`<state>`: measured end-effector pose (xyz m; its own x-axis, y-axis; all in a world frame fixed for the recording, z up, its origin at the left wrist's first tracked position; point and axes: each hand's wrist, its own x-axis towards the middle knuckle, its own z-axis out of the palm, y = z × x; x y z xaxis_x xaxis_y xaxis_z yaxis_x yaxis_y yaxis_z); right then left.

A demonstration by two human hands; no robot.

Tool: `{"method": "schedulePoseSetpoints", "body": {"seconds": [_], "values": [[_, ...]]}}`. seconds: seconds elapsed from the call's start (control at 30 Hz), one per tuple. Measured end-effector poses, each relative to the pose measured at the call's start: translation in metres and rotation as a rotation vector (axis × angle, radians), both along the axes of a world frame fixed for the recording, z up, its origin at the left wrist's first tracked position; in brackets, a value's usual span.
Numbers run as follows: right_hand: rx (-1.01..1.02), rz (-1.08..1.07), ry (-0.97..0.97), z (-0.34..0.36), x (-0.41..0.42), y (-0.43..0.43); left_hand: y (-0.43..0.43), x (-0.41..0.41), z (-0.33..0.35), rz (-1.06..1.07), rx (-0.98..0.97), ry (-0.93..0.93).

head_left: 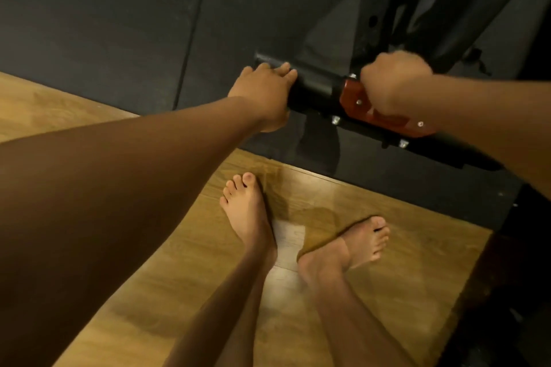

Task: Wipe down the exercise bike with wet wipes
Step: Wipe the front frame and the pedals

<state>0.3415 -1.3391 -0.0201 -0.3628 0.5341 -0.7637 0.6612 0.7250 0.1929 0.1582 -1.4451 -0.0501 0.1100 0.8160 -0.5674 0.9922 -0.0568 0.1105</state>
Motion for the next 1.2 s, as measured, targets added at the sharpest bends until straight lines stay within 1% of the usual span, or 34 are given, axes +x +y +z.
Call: {"method": "schedulePoseSetpoints", "body": {"seconds": [0.03,0.07,0.13,0.2,0.27,0.3,0.33,0.4,0.43,0.5,0.57,0.63,0.7,0.73,0.77,0.8,0.83,0.9,0.97,1.03,1.07,1.1,1.13,1.17,1.2], "values": [[-0.038,-0.102,0.058,0.0,-0.005,0.007,0.001,-0.005,0.001,-0.006,0.019,-0.025],[-0.032,-0.226,0.158,-0.002,-0.012,0.016,0.002,-0.009,-0.001,-0.02,0.049,-0.043],[0.026,-0.372,0.408,-0.014,-0.032,0.027,-0.003,-0.015,-0.005,0.023,0.056,-0.111],[-0.046,-0.369,0.634,-0.03,-0.059,-0.002,-0.014,-0.018,-0.009,0.173,0.031,-0.229],[-0.123,-0.36,0.742,-0.046,-0.09,-0.032,-0.026,-0.024,-0.011,0.236,0.054,-0.3],[-0.103,-0.319,0.727,-0.054,-0.099,-0.041,-0.032,-0.028,-0.011,0.224,0.06,-0.304],[-0.066,-0.252,0.651,-0.062,-0.102,-0.049,-0.039,-0.034,-0.013,0.212,0.059,-0.306],[0.008,-0.058,0.494,-0.069,-0.079,-0.056,-0.05,-0.045,-0.012,0.231,0.025,-0.311],[0.042,-0.022,0.462,-0.069,-0.058,-0.054,-0.055,-0.049,-0.011,0.253,0.011,-0.311],[0.078,-0.11,0.411,-0.061,-0.016,-0.046,-0.061,-0.057,-0.009,0.328,-0.027,-0.315],[0.086,-0.155,0.329,-0.05,-0.002,-0.038,-0.064,-0.06,-0.007,0.41,-0.061,-0.328],[0.081,-0.151,0.295,-0.051,-0.027,-0.032,-0.063,-0.06,-0.007,0.463,-0.061,-0.347],[0.058,-0.169,0.415,-0.052,-0.078,-0.037,-0.063,-0.061,-0.007,0.511,-0.048,-0.374],[0.026,-0.091,0.503,-0.055,-0.104,-0.044,-0.063,-0.063,-0.007,0.534,-0.041,-0.384],[-0.014,0.055,0.57,-0.06,-0.124,-0.052,-0.066,-0.065,-0.007,0.551,-0.036,-0.395],[-0.049,0.264,0.574,-0.064,-0.135,-0.059,-0.069,-0.067,-0.007,0.553,-0.035,-0.405],[-0.058,0.471,0.484,-0.065,-0.135,-0.063,-0.073,-0.07,-0.005,0.539,-0.049,-0.405],[-0.012,0.781,0.248,-0.058,-0.109,-0.057,-0.086,-0.081,0.001,0.497,-0.092,-0.363],[-0.041,0.937,0.052,-0.039,-0.064,-0.047,-0.101,-0.092,0.011,0.492,-0.129,-0.331],[-0.159,1.006,-0.177,-0.009,-0.016,-0.037,-0.11,-0.098,0.022,0.553,-0.144,-0.332],[-0.22,0.986,-0.267,0.007,0.002,-0.036,-0.114,-0.099,0.028,0.614,-0.152,-0.352],[-0.254,0.914,-0.308,0.022,0.015,-0.04,-0.116,-0.097,0.037,0.677,-0.156,-0.384],[-0.275,0.742,-0.266,0.04,0.02,-0.05,-0.115,-0.095,0.047,0.734,-0.162,-0.431],[-0.287,0.505,-0.14,0.059,0.016,-0.064,-0.113,-0.092,0.06,0.79,-0.167,-0.495],[-0.292,0.182,0.061,0.081,0.001,-0.078,-0.11,-0.087,0.075,0.846,-0.164,-0.569]]}}
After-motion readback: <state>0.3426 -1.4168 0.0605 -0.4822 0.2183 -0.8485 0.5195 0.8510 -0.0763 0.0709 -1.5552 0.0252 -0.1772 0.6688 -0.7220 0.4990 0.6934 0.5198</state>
